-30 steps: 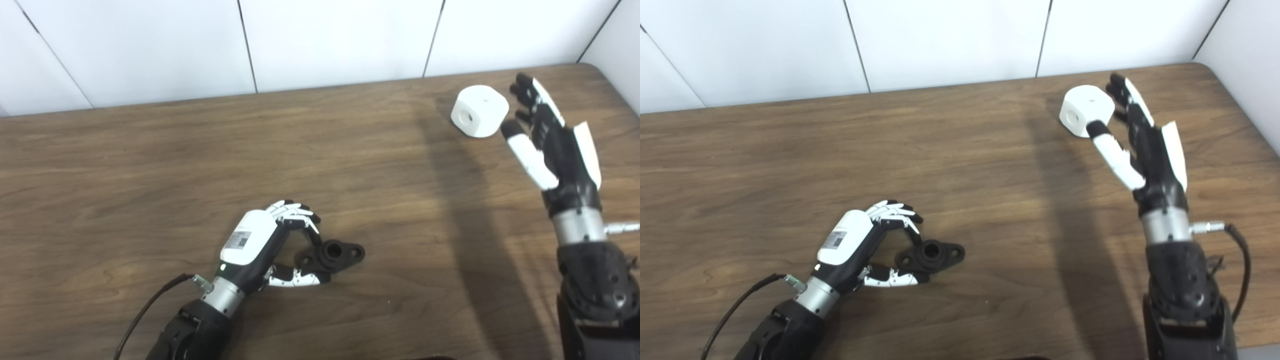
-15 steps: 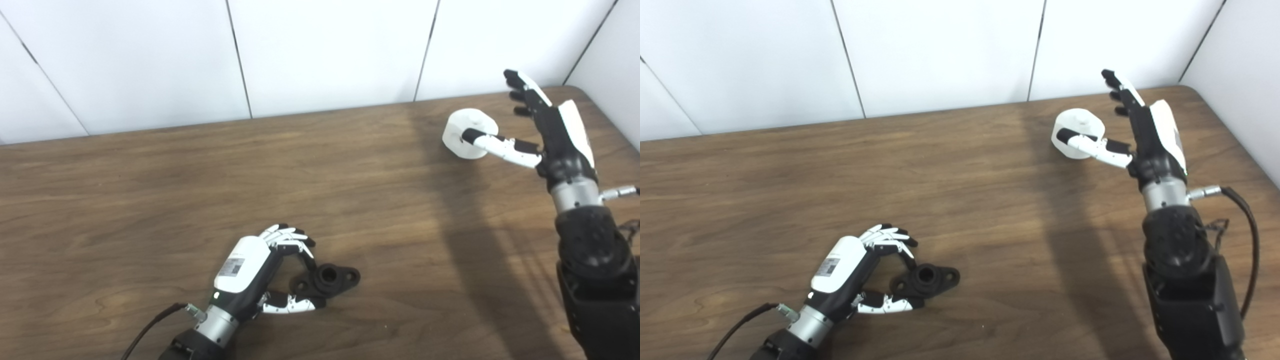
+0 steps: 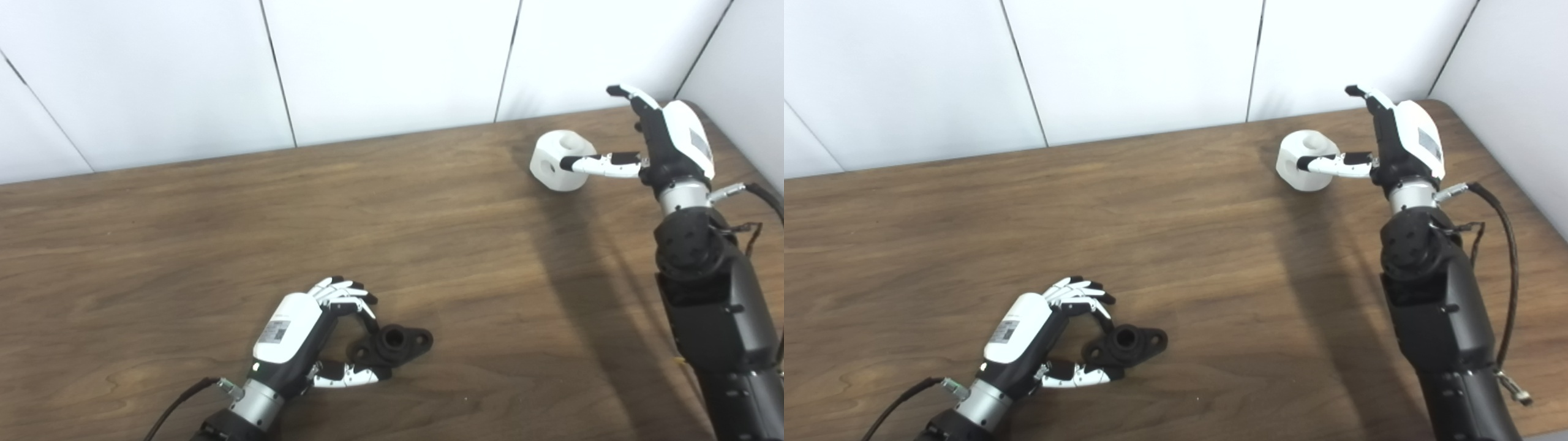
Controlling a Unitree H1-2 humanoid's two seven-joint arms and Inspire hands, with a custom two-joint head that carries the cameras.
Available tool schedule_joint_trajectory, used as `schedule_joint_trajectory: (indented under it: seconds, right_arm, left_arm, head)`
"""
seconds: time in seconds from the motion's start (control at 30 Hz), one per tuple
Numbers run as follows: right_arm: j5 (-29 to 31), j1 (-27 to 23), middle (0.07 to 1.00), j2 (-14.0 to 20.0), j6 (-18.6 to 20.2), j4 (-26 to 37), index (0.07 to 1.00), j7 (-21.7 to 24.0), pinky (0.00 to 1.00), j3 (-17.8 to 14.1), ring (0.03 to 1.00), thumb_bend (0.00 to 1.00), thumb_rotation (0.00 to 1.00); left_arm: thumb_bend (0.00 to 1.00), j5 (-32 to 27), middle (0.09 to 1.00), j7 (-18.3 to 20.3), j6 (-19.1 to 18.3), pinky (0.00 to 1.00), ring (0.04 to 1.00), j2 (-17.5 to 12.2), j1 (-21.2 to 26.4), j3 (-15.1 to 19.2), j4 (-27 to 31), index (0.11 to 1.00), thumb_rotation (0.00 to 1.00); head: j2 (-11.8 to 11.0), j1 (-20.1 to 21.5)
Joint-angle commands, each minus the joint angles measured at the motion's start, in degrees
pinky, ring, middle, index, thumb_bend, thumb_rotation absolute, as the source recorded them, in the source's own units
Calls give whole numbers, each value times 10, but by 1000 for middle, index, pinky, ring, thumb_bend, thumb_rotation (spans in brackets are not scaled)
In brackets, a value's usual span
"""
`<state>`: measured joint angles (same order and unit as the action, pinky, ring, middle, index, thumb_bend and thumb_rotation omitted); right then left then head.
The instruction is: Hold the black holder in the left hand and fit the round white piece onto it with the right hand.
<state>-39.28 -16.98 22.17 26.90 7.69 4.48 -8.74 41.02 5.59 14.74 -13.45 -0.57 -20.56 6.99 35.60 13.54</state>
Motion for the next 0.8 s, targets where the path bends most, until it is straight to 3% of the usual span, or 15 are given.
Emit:
schedule_joint_trajectory:
  seconds: [0.0, 0.43, 0.77]
  right_arm:
    - [-20, -33, 926, 6, 0, 0, 845, -3, 832, -9, 938, 871, 360]
    - [-136, -83, 957, -31, 0, -88, 815, 31, 828, -29, 961, 955, 485]
    - [-153, -106, 950, -45, 0, -129, 796, 24, 805, -38, 951, 960, 463]
  left_arm:
    - [522, 5, 752, 9, -6, 915, 841, -8, 1, 0, 10, 486, 54]
    - [522, 7, 749, 5, -3, 904, 837, -7, 1, -1, 7, 487, 54]
    - [522, 9, 749, 2, -2, 902, 836, -7, 0, -2, 8, 486, 54]
  head:
    - [0, 0]
    - [-3, -10]
    - [-3, -10]
